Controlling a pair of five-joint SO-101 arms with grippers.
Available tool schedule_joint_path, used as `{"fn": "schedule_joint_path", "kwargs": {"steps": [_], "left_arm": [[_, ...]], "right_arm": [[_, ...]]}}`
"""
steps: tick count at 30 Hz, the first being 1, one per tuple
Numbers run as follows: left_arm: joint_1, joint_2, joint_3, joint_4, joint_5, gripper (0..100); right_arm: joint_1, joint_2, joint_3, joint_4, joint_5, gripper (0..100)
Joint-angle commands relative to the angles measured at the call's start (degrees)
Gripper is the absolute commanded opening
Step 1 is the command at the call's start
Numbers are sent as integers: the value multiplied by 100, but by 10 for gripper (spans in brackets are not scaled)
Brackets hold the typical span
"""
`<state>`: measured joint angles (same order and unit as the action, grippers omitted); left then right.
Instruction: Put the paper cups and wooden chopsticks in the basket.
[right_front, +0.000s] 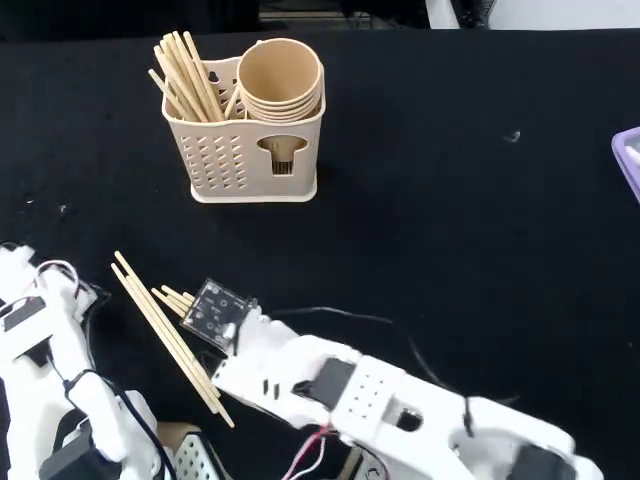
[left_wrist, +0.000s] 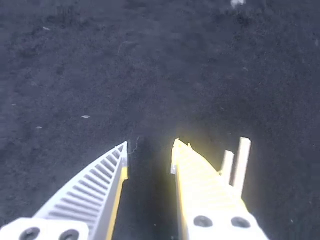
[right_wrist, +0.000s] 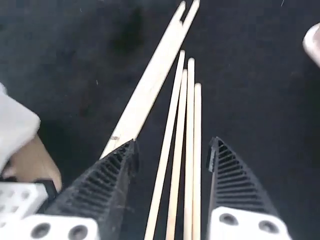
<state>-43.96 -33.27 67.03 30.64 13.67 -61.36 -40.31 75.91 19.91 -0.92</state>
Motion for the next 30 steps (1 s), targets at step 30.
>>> {"fn": "schedule_joint_path", "kwargs": {"steps": [30], "left_arm": [[-242, -114, -321, -105, 62, 145]], "right_arm": [[-747, 2844, -2352, 782, -1257, 233]]}}
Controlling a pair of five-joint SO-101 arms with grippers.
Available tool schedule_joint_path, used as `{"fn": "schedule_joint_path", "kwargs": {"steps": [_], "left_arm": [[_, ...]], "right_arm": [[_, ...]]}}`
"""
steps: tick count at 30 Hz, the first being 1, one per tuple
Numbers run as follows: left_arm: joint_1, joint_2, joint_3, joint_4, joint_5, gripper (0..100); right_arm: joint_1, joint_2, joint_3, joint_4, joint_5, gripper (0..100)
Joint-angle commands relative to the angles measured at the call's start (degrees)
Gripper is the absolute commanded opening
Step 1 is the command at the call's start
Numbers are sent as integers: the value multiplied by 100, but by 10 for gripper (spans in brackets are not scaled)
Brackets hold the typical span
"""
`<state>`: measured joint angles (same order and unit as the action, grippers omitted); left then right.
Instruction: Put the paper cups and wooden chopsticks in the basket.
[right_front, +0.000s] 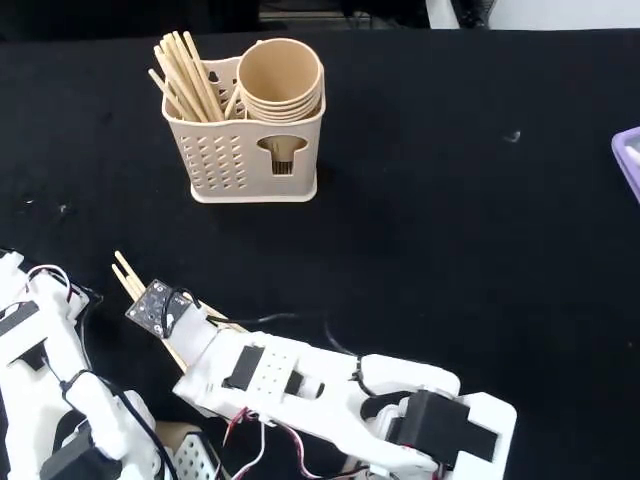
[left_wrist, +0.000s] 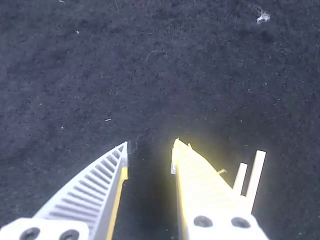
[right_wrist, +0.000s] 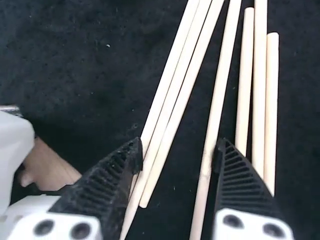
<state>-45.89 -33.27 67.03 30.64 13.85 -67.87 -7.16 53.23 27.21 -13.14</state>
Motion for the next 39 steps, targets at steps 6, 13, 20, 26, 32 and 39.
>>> {"fn": "schedule_joint_path", "kwargs": {"steps": [6, 13, 20, 26, 32, 39], "left_arm": [[-48, -114, -321, -105, 44, 145], [-57, -114, -321, -105, 44, 145], [-92, -114, -330, -79, 44, 145], [-92, -114, -330, -79, 44, 145], [-92, -114, -330, -79, 44, 145], [-92, -114, -330, -79, 44, 145]], "right_arm": [[-387, -1112, 374, 9, -35, 231], [-563, -497, 215, -158, -35, 230], [-308, 426, -505, 211, -35, 230], [-88, 576, -796, 668, -35, 168], [273, 576, -804, 695, -26, 27], [492, 567, -804, 712, 211, 11]]}}
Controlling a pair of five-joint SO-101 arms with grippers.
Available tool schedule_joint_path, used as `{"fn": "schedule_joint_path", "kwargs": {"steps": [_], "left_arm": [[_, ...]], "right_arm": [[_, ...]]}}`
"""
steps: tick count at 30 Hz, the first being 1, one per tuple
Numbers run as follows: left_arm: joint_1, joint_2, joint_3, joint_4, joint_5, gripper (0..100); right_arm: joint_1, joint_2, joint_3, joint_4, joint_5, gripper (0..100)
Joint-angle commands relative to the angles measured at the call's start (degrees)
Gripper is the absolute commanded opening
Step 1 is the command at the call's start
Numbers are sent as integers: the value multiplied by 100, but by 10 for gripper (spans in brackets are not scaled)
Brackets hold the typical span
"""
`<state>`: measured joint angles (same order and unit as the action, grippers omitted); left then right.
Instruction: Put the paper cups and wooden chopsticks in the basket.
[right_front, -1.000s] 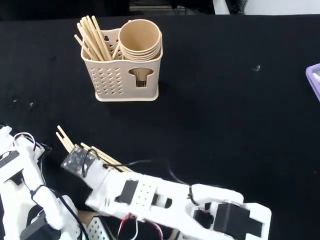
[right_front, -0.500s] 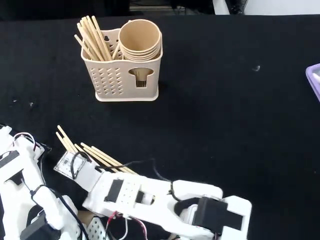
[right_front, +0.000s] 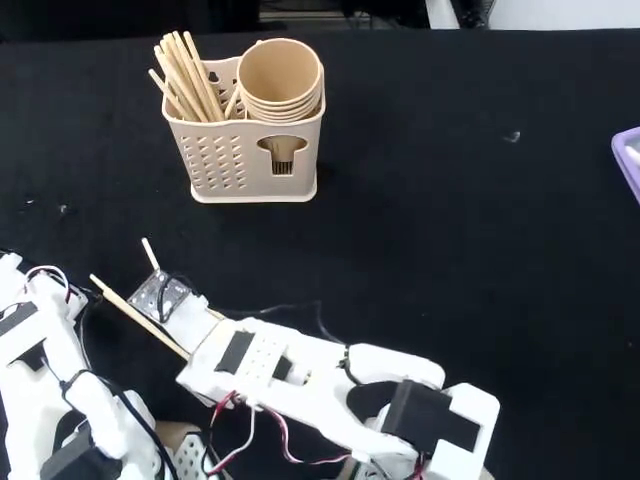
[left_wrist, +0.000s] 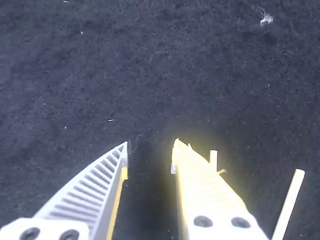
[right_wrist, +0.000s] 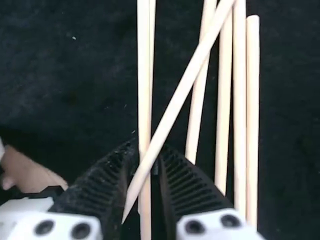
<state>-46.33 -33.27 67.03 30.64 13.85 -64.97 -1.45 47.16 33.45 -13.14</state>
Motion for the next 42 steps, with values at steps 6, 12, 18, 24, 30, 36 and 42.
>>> {"fn": "schedule_joint_path", "kwargs": {"steps": [6, 12, 18, 24, 30, 36, 42], "left_arm": [[-48, -114, -330, -79, 44, 145], [-40, -114, -330, -79, 44, 145], [-48, -114, -321, -79, 44, 145], [-48, -114, -321, -79, 44, 145], [-48, -114, -321, -79, 44, 145], [-48, -114, -330, -79, 44, 145], [-48, -114, -330, -79, 44, 145]], "right_arm": [[519, -884, -189, 870, 800, 11], [1266, -1877, -154, 1952, 1327, 11], [1996, -1437, 119, 1767, 2163, 15], [1732, -927, -22, 1653, 2505, 16], [1486, -919, -75, 1653, 2505, 16], [1477, -919, -84, 1653, 2479, 135], [1468, -1086, -189, 1925, 2470, 259]]}}
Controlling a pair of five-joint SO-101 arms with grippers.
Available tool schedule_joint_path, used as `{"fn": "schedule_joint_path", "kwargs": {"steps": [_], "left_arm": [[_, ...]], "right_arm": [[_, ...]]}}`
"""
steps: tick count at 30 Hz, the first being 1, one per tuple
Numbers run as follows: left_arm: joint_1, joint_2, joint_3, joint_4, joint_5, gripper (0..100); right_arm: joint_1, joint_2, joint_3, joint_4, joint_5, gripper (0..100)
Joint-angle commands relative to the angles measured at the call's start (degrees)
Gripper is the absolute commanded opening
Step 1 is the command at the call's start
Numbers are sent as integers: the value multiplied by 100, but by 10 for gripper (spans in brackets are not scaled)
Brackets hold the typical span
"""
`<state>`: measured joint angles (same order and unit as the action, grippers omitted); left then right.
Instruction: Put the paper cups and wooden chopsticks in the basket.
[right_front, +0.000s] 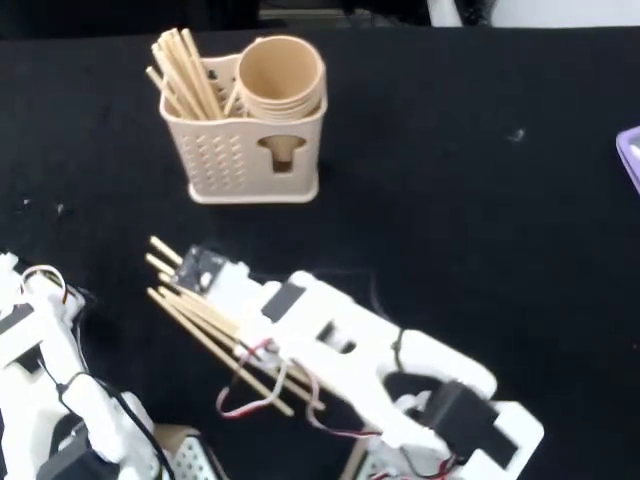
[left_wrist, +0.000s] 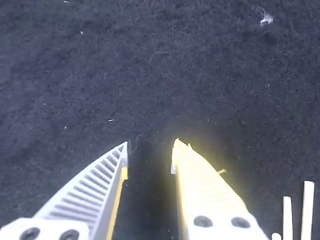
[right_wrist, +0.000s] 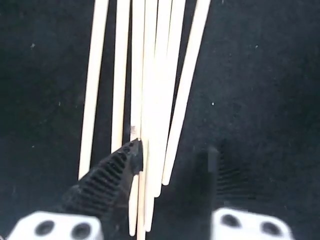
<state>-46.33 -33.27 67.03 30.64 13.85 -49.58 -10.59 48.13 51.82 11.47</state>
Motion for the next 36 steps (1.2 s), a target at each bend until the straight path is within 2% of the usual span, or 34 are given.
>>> {"fn": "schedule_joint_path", "kwargs": {"steps": [1, 5, 11, 21, 28, 30, 34, 36], "left_arm": [[-48, -114, -330, -79, 44, 145], [-40, -114, -330, -88, 44, 145], [-22, -114, -330, -97, 44, 145], [-40, -114, -330, -79, 44, 145], [-48, -114, -321, -79, 44, 145], [-48, -114, -321, -79, 44, 145], [-48, -114, -321, -79, 44, 145], [-48, -114, -321, -79, 44, 145]], "right_arm": [[-70, -268, -286, 88, 9, 247], [-211, -725, 57, -70, 9, 233], [-1090, -1059, 576, -492, 9, 230], [-993, 4, 251, -782, 53, 230], [-484, 673, -400, -299, 360, 227], [-237, 549, -505, -149, 387, 183], [290, 163, -505, -141, 387, 27], [571, -22, -505, -105, 387, 21]]}}
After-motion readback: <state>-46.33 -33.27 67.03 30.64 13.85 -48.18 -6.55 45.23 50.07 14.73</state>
